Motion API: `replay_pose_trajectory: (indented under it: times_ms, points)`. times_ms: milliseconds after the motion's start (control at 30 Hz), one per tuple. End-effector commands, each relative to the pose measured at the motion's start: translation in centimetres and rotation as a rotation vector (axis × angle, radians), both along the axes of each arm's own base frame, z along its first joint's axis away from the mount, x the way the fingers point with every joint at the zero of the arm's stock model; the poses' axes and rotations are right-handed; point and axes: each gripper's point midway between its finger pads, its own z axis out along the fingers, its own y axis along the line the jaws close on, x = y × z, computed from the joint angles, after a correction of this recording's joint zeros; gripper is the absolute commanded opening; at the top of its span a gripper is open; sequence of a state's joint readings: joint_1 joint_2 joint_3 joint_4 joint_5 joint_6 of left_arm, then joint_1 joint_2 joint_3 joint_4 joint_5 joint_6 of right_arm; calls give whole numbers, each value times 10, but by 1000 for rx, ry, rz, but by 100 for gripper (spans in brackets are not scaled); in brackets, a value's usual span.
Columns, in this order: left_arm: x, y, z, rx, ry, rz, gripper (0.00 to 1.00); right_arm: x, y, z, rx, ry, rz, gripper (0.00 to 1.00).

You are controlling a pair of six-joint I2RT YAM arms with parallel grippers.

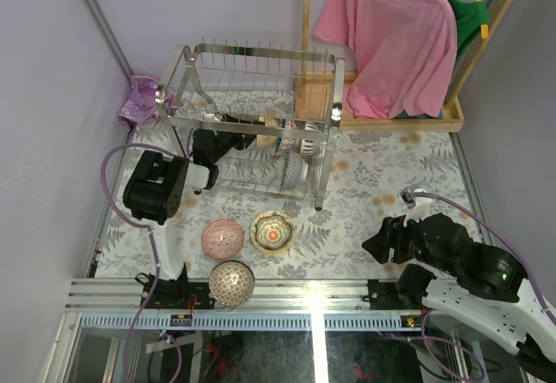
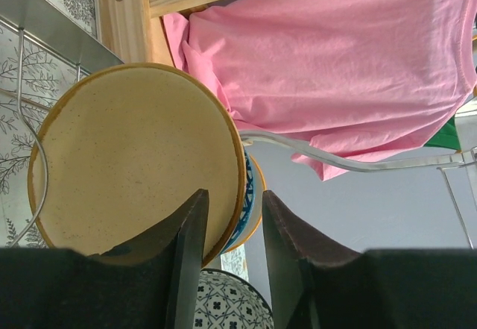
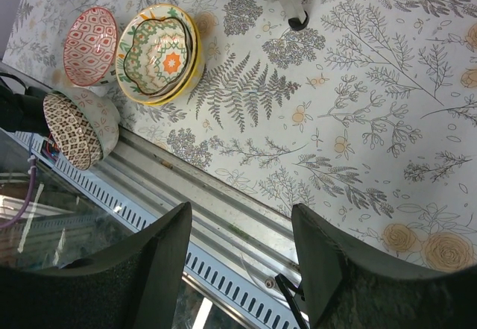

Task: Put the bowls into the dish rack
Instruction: Place the bowl in the dish rack.

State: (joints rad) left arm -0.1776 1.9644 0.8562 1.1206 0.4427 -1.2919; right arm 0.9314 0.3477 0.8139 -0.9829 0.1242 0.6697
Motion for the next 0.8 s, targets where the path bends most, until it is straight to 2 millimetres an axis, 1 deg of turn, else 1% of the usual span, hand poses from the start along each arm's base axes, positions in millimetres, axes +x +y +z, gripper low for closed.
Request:
replay_pose_trajectory:
  times_ms: [0,100,267,500,600,733,767]
  points:
    - [-2,14,16,-31,-39,0,38,-10,6,-1,-8,5,93,64]
    - [-3,14,17,-31,-37,-1,43,-10,6,-1,-9,3,94,64]
    - [-6,16,21,-34,-37,7,56,-10,7,0,-7,4,97,64]
    - [-13,20,20,6,24,32,58,-10,8,0,-11,7,103,64]
    - [-16,23,15,37,63,49,60,-9,9,1,-12,8,105,64]
    - [-21,26,1,78,146,70,60,-10,9,1,-10,10,107,64]
    - [-23,26,2,81,153,71,61,-10,10,1,-8,10,107,64]
